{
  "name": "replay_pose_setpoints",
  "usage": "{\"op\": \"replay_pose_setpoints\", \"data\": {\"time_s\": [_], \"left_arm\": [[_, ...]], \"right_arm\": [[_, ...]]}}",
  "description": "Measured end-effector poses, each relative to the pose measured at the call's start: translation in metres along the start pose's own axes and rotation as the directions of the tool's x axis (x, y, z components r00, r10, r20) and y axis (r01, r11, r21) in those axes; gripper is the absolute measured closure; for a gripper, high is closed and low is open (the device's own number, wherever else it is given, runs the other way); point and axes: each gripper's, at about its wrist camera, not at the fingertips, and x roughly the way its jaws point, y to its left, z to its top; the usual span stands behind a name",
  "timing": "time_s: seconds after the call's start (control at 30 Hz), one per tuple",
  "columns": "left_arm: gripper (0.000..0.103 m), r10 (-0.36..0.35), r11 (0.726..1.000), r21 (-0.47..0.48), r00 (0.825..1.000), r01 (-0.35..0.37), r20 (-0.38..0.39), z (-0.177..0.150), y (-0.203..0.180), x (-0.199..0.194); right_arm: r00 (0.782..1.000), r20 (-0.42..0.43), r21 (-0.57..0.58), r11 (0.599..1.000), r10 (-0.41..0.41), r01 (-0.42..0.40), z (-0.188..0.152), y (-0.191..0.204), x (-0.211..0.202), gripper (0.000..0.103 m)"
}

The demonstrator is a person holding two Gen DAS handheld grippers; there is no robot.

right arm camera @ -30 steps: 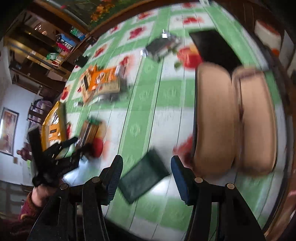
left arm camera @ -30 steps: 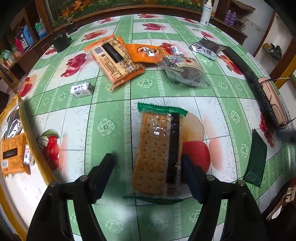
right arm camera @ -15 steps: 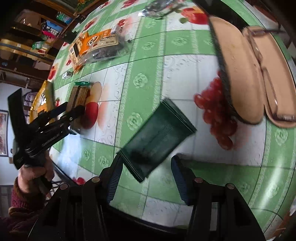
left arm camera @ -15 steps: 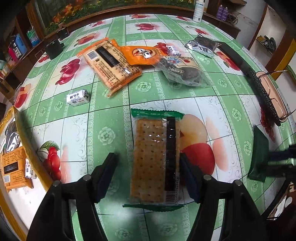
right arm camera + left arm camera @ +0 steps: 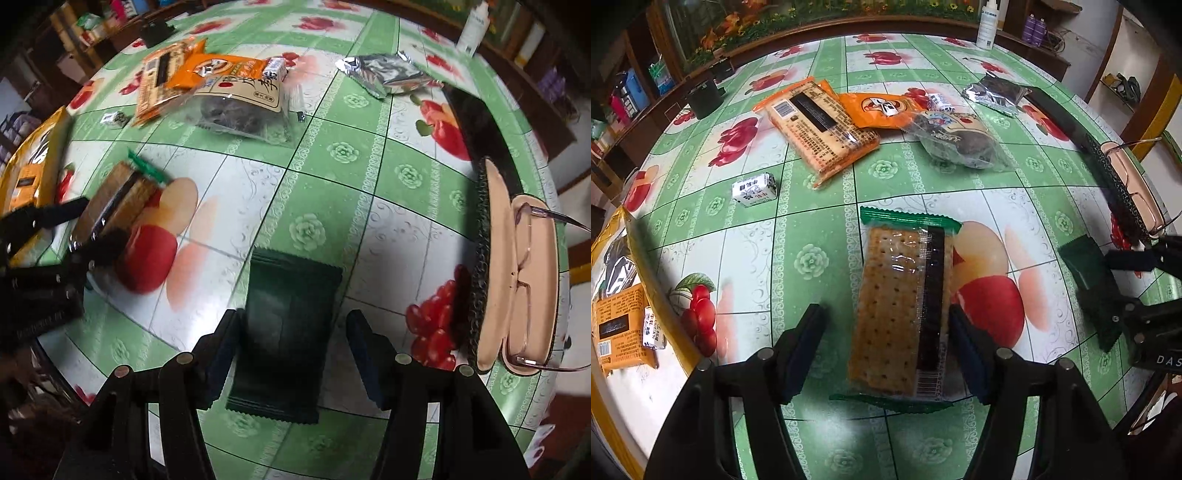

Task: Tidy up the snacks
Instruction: 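Carry the cracker pack and green pouch in both tools over the tray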

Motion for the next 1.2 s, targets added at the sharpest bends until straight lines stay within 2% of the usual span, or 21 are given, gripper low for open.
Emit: {"op": "replay_pose_setpoints", "data": {"time_s": [0.03, 0.07, 0.3, 0.4, 0.5, 0.6, 0.9, 1.2], "left_arm": [[0.055, 0.001, 1.0, 0.002, 1.0, -0.001, 0.009, 0.0, -0.001, -0.001], [0.057, 0.007, 1.0, 0.001, 1.0, -0.007, 0.014, 0.001, -0.001, -0.002], [0.057, -0.057, 0.995, -0.08, 0.998, 0.058, 0.017, 0.002, 0.007, -0.007], [0.057, -0.066, 0.991, -0.112, 0.997, 0.07, 0.032, 0.002, 0.011, -0.013], [0.057, -0.067, 0.988, -0.133, 0.997, 0.072, 0.046, 0.001, 0.014, -0.019], [0.057, -0.06, 0.987, -0.145, 0.997, 0.067, 0.049, -0.003, 0.014, -0.024], [0.057, -0.043, 0.98, -0.188, 0.995, 0.06, 0.089, -0.011, 0.024, -0.044], [0.057, 0.006, 0.964, -0.263, 0.992, 0.028, 0.128, -0.021, 0.05, -0.069]], "right_arm": [[1.0, 0.011, 0.0, 1.0, -0.002, 0.002, -0.003, -0.002, -0.002, 0.055], [1.0, 0.025, 0.001, 1.0, -0.007, 0.007, -0.006, -0.004, -0.004, 0.055], [0.991, 0.112, 0.084, 0.993, 0.076, -0.085, -0.015, -0.024, -0.02, 0.055], [0.971, 0.171, 0.123, 0.974, 0.165, -0.188, -0.016, -0.035, -0.031, 0.055], [0.957, 0.207, 0.112, 0.966, 0.205, -0.231, -0.019, -0.033, -0.039, 0.055], [0.953, 0.206, 0.092, 0.965, 0.223, -0.246, -0.02, -0.015, -0.038, 0.055], [0.942, 0.195, 0.04, 0.958, 0.272, -0.285, -0.015, -0.002, -0.031, 0.055], [0.931, 0.179, -0.032, 0.948, 0.317, -0.317, -0.008, 0.021, -0.028, 0.055]]}}
